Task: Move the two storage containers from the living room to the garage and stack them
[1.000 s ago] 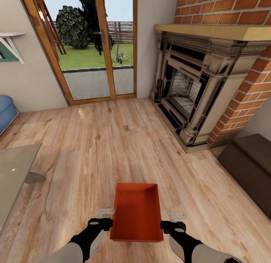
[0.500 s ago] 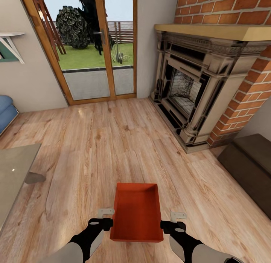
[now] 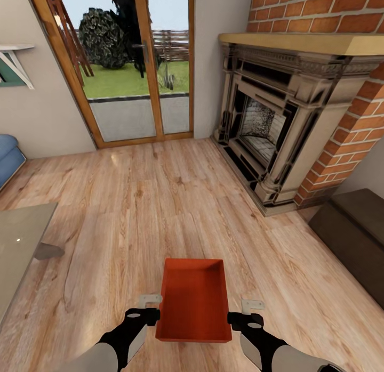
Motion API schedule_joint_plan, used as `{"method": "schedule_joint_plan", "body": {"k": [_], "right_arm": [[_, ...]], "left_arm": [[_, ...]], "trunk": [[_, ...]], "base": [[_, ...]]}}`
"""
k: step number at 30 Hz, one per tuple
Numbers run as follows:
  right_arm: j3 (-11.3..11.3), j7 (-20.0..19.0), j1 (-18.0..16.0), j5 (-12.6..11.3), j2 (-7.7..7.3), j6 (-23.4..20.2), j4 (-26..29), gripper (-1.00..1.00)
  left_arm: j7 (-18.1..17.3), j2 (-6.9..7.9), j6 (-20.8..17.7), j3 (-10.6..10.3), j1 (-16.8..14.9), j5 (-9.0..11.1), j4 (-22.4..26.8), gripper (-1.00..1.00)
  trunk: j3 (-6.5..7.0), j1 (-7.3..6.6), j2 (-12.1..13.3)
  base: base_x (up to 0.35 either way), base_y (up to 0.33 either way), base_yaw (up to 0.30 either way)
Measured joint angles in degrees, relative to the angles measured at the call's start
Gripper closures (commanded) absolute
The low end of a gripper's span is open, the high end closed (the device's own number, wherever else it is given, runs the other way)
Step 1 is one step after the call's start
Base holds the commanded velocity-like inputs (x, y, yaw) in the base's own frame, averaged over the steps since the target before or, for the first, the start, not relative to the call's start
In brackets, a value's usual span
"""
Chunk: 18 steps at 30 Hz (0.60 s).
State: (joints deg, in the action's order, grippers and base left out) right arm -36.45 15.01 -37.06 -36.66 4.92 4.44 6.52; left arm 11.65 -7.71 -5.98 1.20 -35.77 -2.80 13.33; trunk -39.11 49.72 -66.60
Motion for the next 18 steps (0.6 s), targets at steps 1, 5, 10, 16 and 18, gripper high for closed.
{"method": "schedule_joint_plan", "body": {"k": [1,5,10,16,18], "right_arm": [[0.0,0.0,0.0,0.0,0.0,0.0,0.0,-1.0],[0.0,0.0,0.0,0.0,0.0,0.0,0.0,-1.0],[0.0,0.0,0.0,0.0,0.0,0.0,0.0,-1.0],[-0.1,0.0,0.0,0.0,0.0,0.0,0.0,-1.0],[-0.1,-0.1,0.0,0.0,0.0,0.0,0.0,-1.0]], "left_arm": [[0.0,0.0,0.0,0.0,0.0,0.0,0.0,-1.0],[-0.1,0.06,-0.1,0.1,0.0,0.0,0.0,-1.0],[-0.1,0.08,0.0,0.1,0.0,0.0,0.0,-1.0],[-0.1,0.05,0.0,0.1,0.0,0.0,0.0,-1.0],[-0.1,0.07,-0.1,0.1,0.0,0.0,0.0,-1.0]], "trunk": [[-0.18,0.22,-0.4],[-0.9,1.1,-2.0],[-1.8,2.2,-4.0],[-2.87,3.52,-6.4],[-3.23,3.95,-7.2]], "base": [[0.0,0.0,0.0],[0.0,0.0,0.0],[0.0,0.0,0.0],[0.0,0.0,0.0],[0.0,0.0,0.0]]}}
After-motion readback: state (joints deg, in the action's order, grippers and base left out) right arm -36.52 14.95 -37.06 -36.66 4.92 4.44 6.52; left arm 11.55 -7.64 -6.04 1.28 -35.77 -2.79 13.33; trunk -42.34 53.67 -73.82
